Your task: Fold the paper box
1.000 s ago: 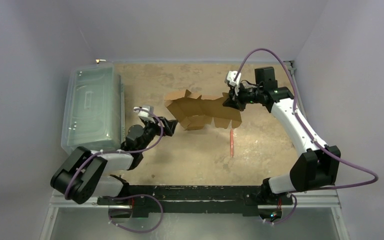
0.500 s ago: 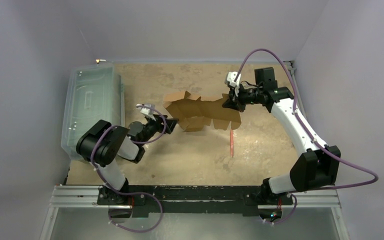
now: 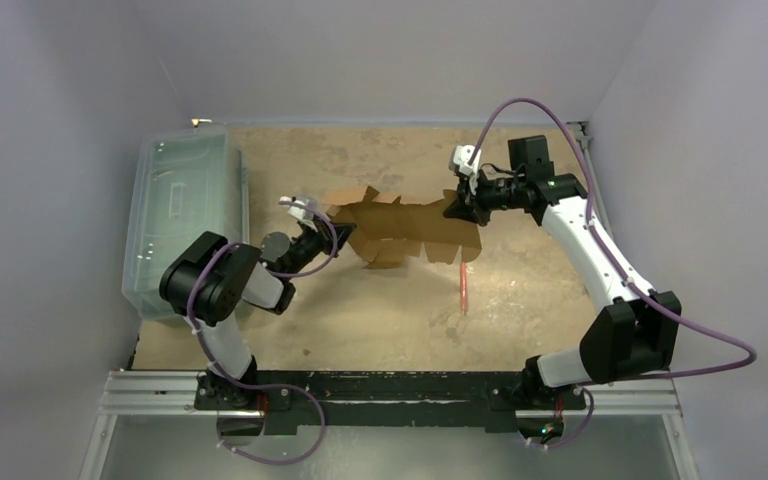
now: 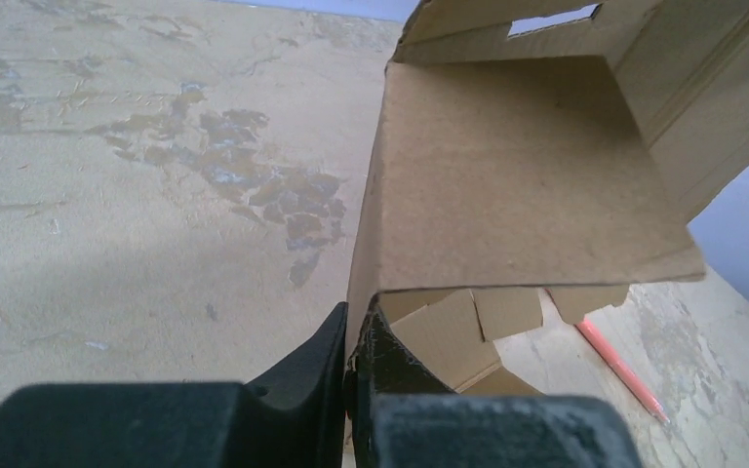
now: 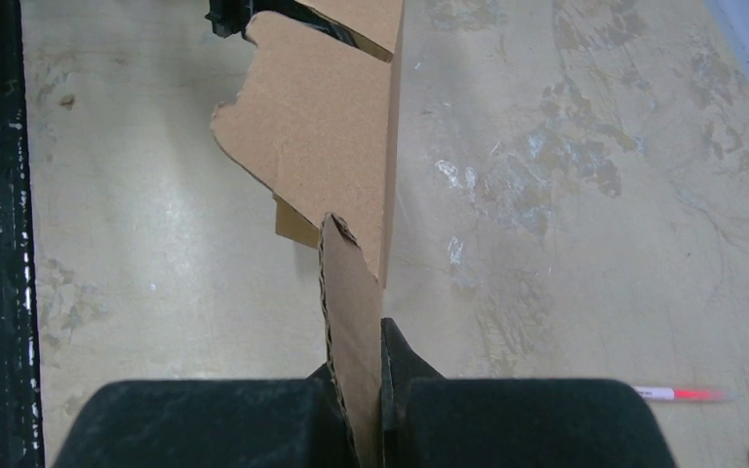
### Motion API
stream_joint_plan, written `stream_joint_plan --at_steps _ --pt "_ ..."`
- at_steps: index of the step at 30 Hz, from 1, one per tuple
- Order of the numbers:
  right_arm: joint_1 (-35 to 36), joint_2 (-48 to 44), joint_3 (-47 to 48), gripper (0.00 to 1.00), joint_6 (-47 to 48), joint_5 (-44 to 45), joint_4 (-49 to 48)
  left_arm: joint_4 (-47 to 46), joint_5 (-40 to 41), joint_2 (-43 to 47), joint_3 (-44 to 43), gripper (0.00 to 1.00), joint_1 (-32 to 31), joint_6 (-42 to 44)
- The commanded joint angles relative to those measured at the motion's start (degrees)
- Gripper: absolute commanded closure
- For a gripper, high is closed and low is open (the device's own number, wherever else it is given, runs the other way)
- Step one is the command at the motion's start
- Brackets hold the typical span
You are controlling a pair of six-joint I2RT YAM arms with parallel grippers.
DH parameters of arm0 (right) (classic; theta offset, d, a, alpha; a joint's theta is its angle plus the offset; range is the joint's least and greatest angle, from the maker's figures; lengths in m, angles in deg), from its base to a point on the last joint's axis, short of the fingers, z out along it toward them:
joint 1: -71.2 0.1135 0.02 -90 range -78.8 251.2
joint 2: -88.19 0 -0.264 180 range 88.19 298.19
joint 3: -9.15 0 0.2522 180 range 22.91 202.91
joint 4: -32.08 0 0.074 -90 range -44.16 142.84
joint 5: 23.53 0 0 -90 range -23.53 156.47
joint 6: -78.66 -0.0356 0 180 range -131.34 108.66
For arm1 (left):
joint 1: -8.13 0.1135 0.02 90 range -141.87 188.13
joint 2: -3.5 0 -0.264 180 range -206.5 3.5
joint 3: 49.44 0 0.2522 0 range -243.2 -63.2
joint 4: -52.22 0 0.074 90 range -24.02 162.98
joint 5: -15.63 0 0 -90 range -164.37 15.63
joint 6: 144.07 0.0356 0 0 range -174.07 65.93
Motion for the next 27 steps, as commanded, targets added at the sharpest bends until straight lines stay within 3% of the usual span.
stream_joint_plan --at_steps 1,3,8,12,18,27 --pt "0.1 0.1 -0.4 1.0 0.1 -0.7 -1.0 -2.3 0.0 1.4 0.4 1.0 0.5 -1.6" --pt "0.1 0.1 -0.8 1.0 -1.4 -0.4 -2.2 -2.1 1.7 3.4 2.1 1.0 0.5 -4.0" --pt "-0.7 0.7 -1.6 0.78 -3.0 -3.0 -3.1 -0.8 3.2 8.7 6.3 1.0 0.5 -11.9" --pt "-1.3 2.1 -2.4 0.68 -3.2 -5.5 -3.5 1.6 1.6 11.9 8.1 1.0 0.4 -14.6" --pt "-1.4 3.2 -3.2 0.6 -3.3 -10.5 -4.4 5.5 -0.8 15.2 9.2 1.0 0.2 -11.1" --pt "-1.4 1.4 -7.4 0.55 -14.2 -8.7 -17.4 4.6 -3.0 14.3 8.9 1.0 -1.4 -10.8"
